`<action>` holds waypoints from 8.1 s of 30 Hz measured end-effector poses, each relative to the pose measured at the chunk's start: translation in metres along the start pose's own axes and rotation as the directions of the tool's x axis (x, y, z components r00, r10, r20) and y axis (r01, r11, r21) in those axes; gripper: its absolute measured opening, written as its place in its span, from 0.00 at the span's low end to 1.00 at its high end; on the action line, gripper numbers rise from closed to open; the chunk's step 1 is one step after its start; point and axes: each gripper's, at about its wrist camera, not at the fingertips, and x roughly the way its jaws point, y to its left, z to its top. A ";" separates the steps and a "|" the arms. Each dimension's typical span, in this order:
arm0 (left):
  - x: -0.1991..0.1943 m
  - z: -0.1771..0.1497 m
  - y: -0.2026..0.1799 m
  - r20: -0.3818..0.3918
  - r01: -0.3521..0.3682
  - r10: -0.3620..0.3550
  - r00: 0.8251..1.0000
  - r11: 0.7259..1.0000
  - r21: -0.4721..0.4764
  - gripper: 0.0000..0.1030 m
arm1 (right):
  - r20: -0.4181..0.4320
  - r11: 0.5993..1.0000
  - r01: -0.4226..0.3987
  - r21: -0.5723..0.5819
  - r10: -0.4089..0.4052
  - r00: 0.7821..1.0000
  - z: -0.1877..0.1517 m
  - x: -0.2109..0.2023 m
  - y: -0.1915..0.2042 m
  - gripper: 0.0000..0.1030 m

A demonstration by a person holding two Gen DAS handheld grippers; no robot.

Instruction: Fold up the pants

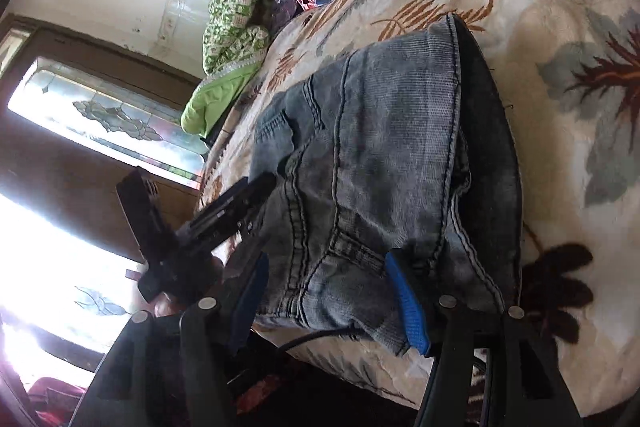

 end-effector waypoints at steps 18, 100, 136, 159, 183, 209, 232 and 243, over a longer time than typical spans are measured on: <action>0.044 0.064 -0.007 0.005 -0.209 0.210 0.978 0.970 0.123 0.85 | 0.184 0.987 0.160 0.016 -0.161 0.970 0.099 -0.001 0.010 0.63; -0.045 0.025 0.006 0.217 -0.357 0.357 0.909 0.933 -0.040 0.96 | 0.431 0.914 0.360 -0.185 -0.254 0.866 0.054 -0.025 0.048 0.67; -0.039 0.021 0.006 0.206 -0.357 0.355 0.912 0.934 -0.029 0.96 | 0.425 0.913 0.364 -0.183 -0.260 0.867 0.055 -0.025 0.047 0.67; -0.026 0.016 0.003 0.056 -0.138 0.137 0.989 0.990 0.013 0.96 | 0.361 0.926 0.372 -0.068 -0.325 0.874 0.062 -0.041 0.011 0.67; 0.004 -0.006 -0.011 -0.064 -0.138 0.150 0.987 0.978 0.155 0.96 | 0.075 0.919 0.323 -0.227 -0.314 0.946 0.023 0.023 0.013 0.72; -0.007 0.001 0.026 -0.074 0.197 -0.195 0.978 0.980 0.032 0.96 | 0.128 0.989 0.149 0.003 -0.148 0.981 0.046 -0.054 -0.031 0.72; 0.029 -0.002 0.036 -0.234 0.468 -0.517 0.824 0.852 -0.235 0.96 | -0.036 0.971 -0.001 0.239 0.009 0.999 0.059 -0.003 -0.073 0.77; 0.035 0.001 0.024 -0.221 0.517 -0.573 0.789 0.814 -0.264 0.84 | -0.060 0.971 -0.079 0.224 0.095 0.994 0.065 0.017 -0.063 0.79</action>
